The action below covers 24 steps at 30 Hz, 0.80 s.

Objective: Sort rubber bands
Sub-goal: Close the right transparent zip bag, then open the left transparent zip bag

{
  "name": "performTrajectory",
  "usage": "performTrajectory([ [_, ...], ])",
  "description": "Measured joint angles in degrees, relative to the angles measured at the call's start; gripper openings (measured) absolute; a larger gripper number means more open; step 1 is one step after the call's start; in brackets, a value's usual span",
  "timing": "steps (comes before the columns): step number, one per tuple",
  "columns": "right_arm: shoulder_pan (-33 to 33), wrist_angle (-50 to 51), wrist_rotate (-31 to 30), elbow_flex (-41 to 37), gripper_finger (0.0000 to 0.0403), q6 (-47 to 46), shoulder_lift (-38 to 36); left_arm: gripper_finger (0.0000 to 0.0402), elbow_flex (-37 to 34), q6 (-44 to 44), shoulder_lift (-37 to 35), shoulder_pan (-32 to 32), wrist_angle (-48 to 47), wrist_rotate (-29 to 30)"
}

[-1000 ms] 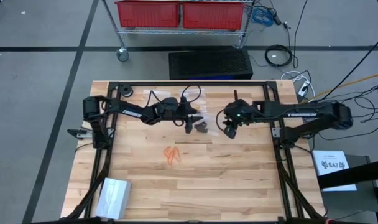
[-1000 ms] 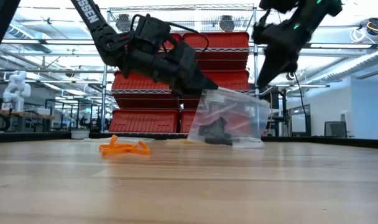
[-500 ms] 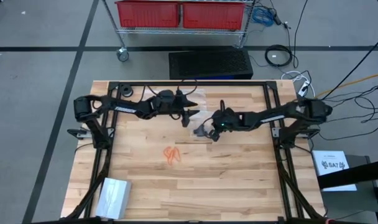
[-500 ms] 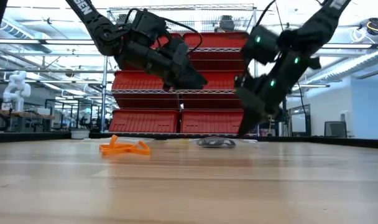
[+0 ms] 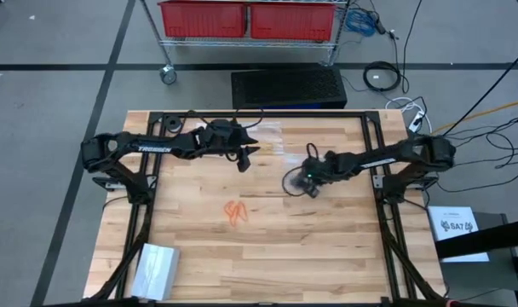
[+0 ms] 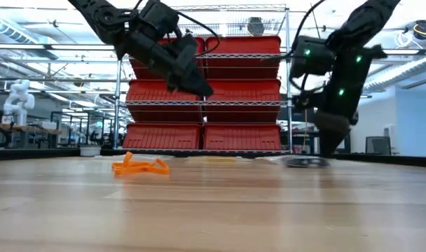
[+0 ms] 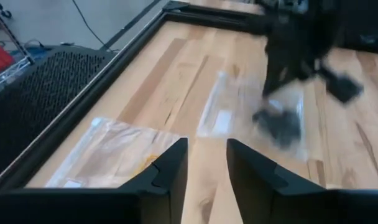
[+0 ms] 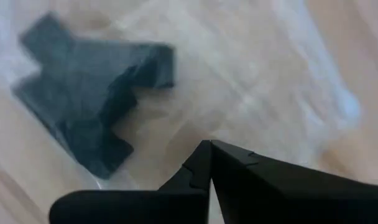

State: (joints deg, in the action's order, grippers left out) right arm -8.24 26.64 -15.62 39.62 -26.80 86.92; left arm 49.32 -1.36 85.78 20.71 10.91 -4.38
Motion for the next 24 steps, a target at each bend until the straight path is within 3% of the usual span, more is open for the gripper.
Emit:
performTrajectory([
  [5, -3.4, 9.4, -2.7, 0.1, 0.0, 4.0, -6.7, 0.0109, -0.3, -0.6, 0.0, 0.4, -0.2, 0.0],
  [11, -10.2, 6.5, -3.4, 0.1, 0.0, 12.1, -10.2, 0.0109, -0.3, -0.6, 0.1, 1.4, -5.4, 0.7],
  [19, -9.5, 2.5, -0.4, 0.2, 0.0, 12.9, -15.6, 0.0109, -0.3, 2.8, 1.3, 3.3, -32.5, 20.2],
  [24, -7.1, 0.6, -0.4, 0.2, 0.0, 12.5, -15.7, 0.0108, -0.3, 6.9, 5.1, 5.0, -41.0, 21.5],
])
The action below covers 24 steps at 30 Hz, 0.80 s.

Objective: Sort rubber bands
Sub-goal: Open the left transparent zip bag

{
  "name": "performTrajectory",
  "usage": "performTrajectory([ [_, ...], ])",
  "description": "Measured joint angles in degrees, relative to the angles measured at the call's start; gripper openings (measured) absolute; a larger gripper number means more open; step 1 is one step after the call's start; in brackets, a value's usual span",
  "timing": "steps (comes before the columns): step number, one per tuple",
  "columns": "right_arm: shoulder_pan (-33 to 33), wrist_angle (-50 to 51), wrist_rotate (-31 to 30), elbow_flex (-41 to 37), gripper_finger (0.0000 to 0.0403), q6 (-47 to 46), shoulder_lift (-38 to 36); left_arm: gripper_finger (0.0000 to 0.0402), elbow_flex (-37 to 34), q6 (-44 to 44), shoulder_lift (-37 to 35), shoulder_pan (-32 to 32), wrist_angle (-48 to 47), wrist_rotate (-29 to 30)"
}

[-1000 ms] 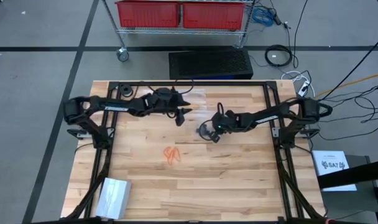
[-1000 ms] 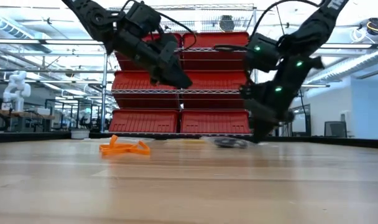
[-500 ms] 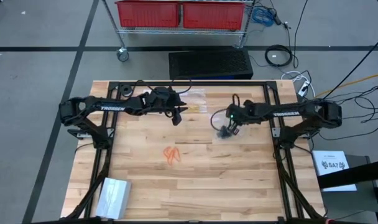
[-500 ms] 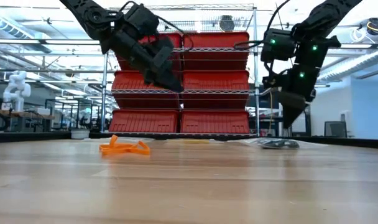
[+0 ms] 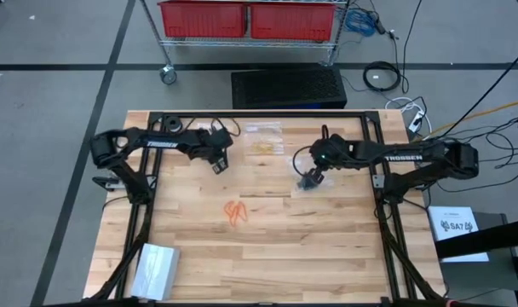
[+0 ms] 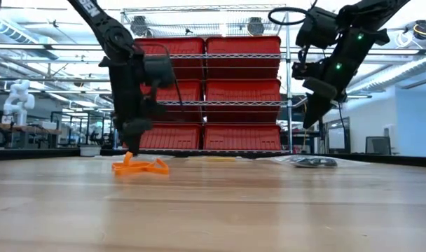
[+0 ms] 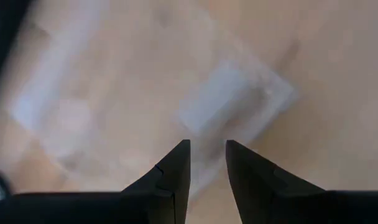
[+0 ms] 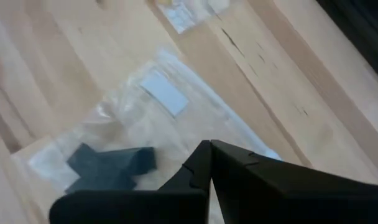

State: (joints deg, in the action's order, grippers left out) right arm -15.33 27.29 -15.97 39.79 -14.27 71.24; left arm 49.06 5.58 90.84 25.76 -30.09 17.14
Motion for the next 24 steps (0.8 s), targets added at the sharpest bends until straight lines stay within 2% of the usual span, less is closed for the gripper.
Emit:
performTrajectory([
  [6, 2.6, 0.0, -0.1, 0.0, 0.0, -1.1, 0.0, 0.0108, 0.2, 0.2, 4.1, -1.2, -0.9, -8.6],
  [12, 4.6, 0.9, -0.1, 0.0, 0.0, -1.1, 0.0, 0.0108, 0.1, 1.5, 3.7, -5.9, 1.5, -11.8],
  [24, 4.9, 0.9, -0.2, 0.0, 0.0, -0.6, 0.0, 0.0108, 0.9, -0.9, -4.7, -11.9, 0.6, -11.4],
])
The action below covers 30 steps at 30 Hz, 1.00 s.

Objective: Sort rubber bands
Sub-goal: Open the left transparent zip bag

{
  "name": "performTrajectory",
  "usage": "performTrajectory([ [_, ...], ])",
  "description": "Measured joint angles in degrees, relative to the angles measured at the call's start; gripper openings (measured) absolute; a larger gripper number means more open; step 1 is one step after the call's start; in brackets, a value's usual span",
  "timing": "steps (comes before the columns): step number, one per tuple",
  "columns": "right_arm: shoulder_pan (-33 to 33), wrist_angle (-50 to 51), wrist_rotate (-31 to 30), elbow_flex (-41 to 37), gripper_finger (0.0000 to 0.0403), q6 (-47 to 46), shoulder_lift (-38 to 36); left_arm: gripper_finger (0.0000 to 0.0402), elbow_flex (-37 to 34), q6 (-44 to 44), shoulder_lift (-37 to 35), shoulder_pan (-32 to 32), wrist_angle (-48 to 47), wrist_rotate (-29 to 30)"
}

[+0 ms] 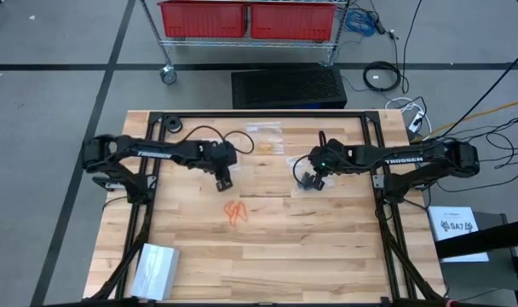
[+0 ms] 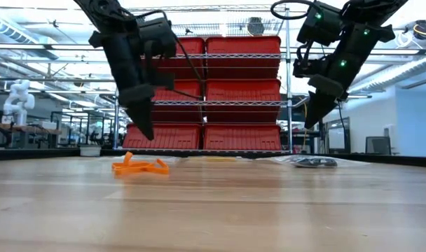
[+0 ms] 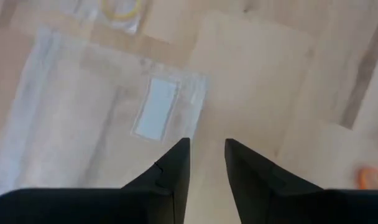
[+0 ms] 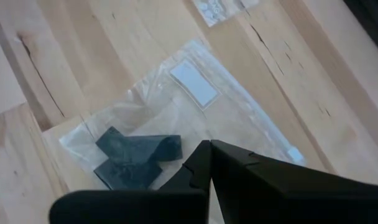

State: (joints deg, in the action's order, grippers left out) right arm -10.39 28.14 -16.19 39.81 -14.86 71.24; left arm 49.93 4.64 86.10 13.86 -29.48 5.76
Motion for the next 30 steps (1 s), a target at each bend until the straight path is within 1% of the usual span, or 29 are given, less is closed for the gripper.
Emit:
performTrajectory([
  [2, 0.0, 0.0, 0.0, 0.0, 0.0, 0.5, 0.0, 0.0109, 0.0, -3.4, 0.0, -0.7, 0.0, 0.8],
  [4, 0.0, 0.0, 0.0, 0.0, 0.0, 0.6, 0.0, 0.0111, -0.3, -6.6, 0.7, -1.2, 0.8, 3.0],
  [6, 0.0, 0.0, 0.0, 0.0, 0.0, 0.5, 0.0, 0.0117, -0.8, -8.3, 1.9, -1.3, 1.0, 4.5],
  [9, 0.0, 0.0, 0.0, 0.0, 0.0, 0.5, 0.0, 0.0135, -0.9, -8.4, 4.2, -1.3, 0.7, 5.7],
  [15, 0.0, 0.0, 0.0, 0.0, 0.0, 0.5, 0.0, 0.018, -0.8, -8.5, 8.5, -0.9, 0.7, 11.6],
  [19, 0.0, -0.1, 0.0, 0.0, 0.0, 0.6, 0.0, 0.0187, -0.6, -8.5, 10.8, 0.2, 1.1, 12.1],
  [21, 0.0, -0.1, 0.0, 0.0, 0.0, 0.6, 0.0, 0.0176, -0.6, -8.4, 11.4, 0.5, 1.1, 11.8],
  [23, 0.0, -0.1, 0.0, 0.0, 0.0, 0.6, 0.0, 0.015, -0.6, -8.4, 11.5, 0.5, 1.1, 11.7],
  [25, 0.0, -0.1, 0.0, 0.0, 0.0, 0.6, 0.0, 0.0111, -0.6, -8.4, 11.2, 0.5, 1.1, 11.4],
  [28, 0.0, -0.1, 0.0, 0.0, 0.0, 0.6, 0.0, 0.0034, -0.7, -8.4, 10.4, 0.5, 0.9, 11.1],
  [29, 0.0, -0.1, 0.0, 0.0, 0.0, 0.6, 0.0, 0.0018, -0.7, -8.4, 9.9, 0.6, 0.8, 10.8],
  [30, 0.0, -0.1, 0.0, 0.0, 0.0, 0.6, 0.0, 0.0012, -0.8, -8.4, 9.3, 0.6, 0.6, 10.4],
])
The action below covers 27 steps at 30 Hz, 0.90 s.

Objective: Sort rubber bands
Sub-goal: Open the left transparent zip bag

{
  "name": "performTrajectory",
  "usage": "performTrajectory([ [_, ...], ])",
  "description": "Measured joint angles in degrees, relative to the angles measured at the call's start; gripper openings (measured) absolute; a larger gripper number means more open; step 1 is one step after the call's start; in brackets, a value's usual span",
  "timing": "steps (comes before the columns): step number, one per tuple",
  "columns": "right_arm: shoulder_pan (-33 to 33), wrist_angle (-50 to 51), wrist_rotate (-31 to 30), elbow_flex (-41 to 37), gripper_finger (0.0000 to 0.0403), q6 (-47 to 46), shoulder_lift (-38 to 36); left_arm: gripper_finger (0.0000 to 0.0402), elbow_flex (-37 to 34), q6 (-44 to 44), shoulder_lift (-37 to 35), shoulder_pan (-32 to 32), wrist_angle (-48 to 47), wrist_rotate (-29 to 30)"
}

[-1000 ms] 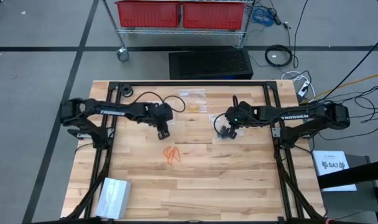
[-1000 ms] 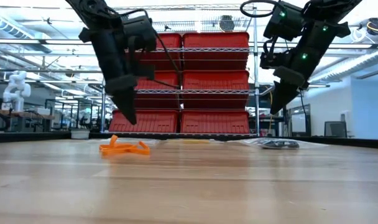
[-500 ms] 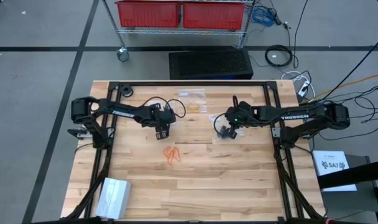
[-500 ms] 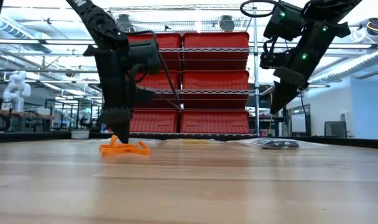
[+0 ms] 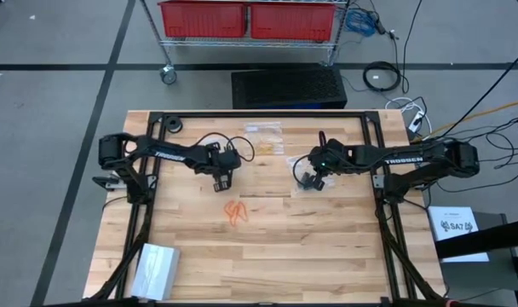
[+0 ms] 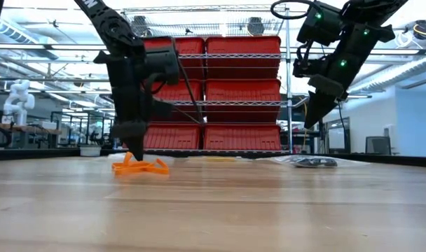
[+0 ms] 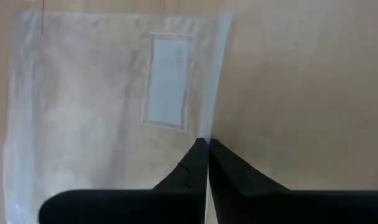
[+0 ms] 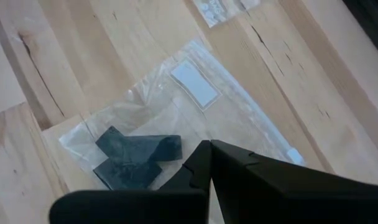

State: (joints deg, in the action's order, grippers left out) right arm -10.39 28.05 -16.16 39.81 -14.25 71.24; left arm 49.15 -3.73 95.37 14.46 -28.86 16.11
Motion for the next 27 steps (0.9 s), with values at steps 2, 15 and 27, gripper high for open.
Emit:
performTrajectory([
  [2, 0.0, 0.0, 0.0, 0.0, 0.0, 0.2, 0.0, 0.0012, -0.1, 0.0, -1.3, 0.1, -0.9, -0.4],
  [15, 2.2, -11.7, 6.9, 0.0, 0.0, 3.9, -0.2, 0.0002, 1.4, 0.5, -17.0, 0.1, -1.8, -7.7],
  [27, 4.9, -37.9, 13.6, 5.1, 0.0095, 12.3, 3.4, 0.0001, 1.4, 1.7, -19.0, 0.1, 12.3, -17.7],
])
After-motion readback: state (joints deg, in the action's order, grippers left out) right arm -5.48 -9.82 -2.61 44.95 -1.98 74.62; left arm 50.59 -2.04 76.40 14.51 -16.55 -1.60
